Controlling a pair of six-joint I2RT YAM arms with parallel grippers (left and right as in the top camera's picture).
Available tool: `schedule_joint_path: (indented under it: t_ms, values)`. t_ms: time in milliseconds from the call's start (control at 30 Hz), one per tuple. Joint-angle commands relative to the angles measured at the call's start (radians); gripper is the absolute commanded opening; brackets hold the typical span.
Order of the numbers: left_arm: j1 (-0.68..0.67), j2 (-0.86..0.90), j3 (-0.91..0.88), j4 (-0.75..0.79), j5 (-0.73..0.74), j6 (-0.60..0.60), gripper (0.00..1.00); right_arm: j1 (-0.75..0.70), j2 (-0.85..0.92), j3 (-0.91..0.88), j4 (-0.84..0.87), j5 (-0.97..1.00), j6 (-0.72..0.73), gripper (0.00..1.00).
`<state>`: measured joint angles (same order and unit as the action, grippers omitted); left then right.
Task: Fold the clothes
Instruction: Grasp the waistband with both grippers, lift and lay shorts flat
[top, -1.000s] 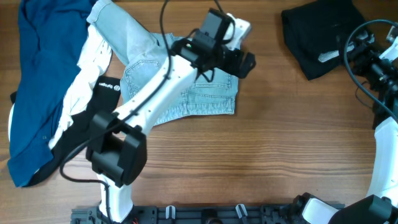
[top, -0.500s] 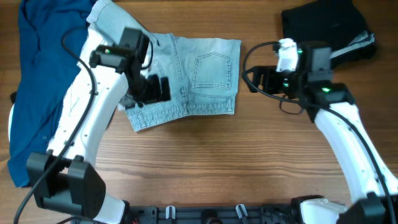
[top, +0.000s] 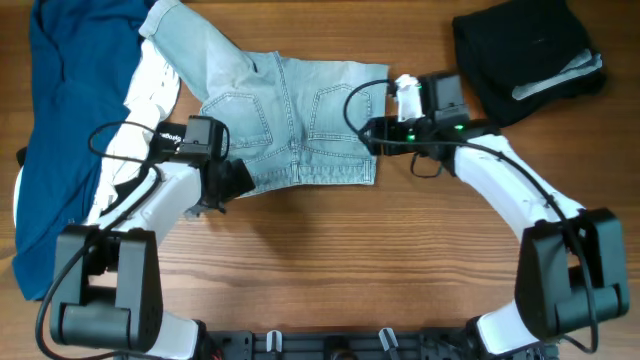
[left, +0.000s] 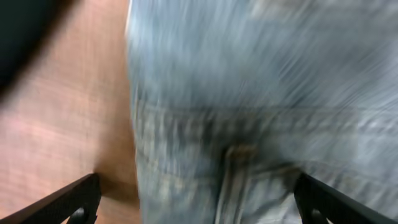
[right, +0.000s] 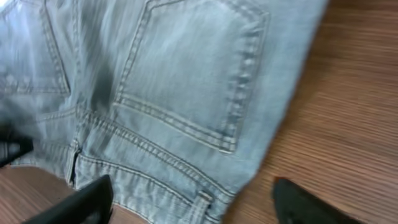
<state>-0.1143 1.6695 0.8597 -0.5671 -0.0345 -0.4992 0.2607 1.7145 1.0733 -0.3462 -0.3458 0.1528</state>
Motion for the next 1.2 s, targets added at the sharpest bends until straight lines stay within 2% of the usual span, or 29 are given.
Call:
schedule_joint_path:
  t_ms: [0, 33, 167, 267, 400, 533, 667, 700, 767, 800, 900, 1000, 1067, 1167]
  values:
    - [0.013, 0.019, -0.036, 0.068, 0.026, 0.081, 0.98, 0.03, 0.033, -0.002, -0.004, 0.016, 0.017, 0.75]
    - [0.013, 0.019, -0.036, 0.073, 0.026, 0.081, 0.95, 0.03, 0.033, -0.002, -0.022, 0.018, 0.041, 0.74]
    - [0.011, 0.019, -0.036, 0.1, 0.042, 0.081, 0.69, 0.03, 0.034, -0.002, -0.107, 0.017, 0.094, 0.74]
    - [0.011, 0.021, -0.037, 0.104, 0.045, 0.081, 0.55, 0.03, 0.075, -0.002, -0.122, 0.017, 0.098, 0.74]
    - [0.011, 0.039, -0.037, 0.108, 0.045, 0.072, 0.04, 0.035, 0.168, -0.002, -0.114, 0.017, 0.12, 0.74]
    - [0.011, 0.042, -0.037, 0.108, 0.045, 0.046, 0.04, 0.035, 0.243, -0.002, -0.106, -0.034, 0.14, 0.72]
    - [0.011, 0.042, -0.037, 0.109, 0.046, 0.041, 0.04, 0.05, 0.247, -0.002, -0.109, -0.179, 0.14, 0.58]
    - [0.012, 0.042, -0.037, 0.109, 0.055, 0.037, 0.04, 0.06, 0.247, -0.002, -0.121, -0.18, 0.14, 0.51]
    - [0.012, 0.034, -0.035, 0.111, 0.068, 0.019, 0.04, 0.063, 0.245, -0.002, -0.111, -0.18, 0.151, 0.12]
    - [0.012, 0.024, -0.031, 0.117, 0.068, 0.02, 0.04, 0.062, 0.24, 0.0, -0.092, -0.18, 0.171, 0.05]
    - [0.012, -0.026, 0.002, 0.119, 0.067, 0.024, 0.04, 0.056, 0.196, 0.008, -0.024, -0.169, 0.201, 0.05]
    - [0.013, -0.127, 0.064, 0.103, 0.059, 0.068, 0.04, -0.013, 0.045, 0.039, -0.037, -0.101, 0.214, 0.04]
    - [0.013, -0.254, 0.17, 0.017, 0.04, 0.103, 0.04, -0.122, -0.121, 0.117, -0.14, -0.053, 0.198, 0.04]
    - [0.013, -0.467, 0.351, -0.009, 0.042, 0.103, 0.04, -0.301, -0.347, 0.302, -0.306, -0.04, 0.126, 0.04]
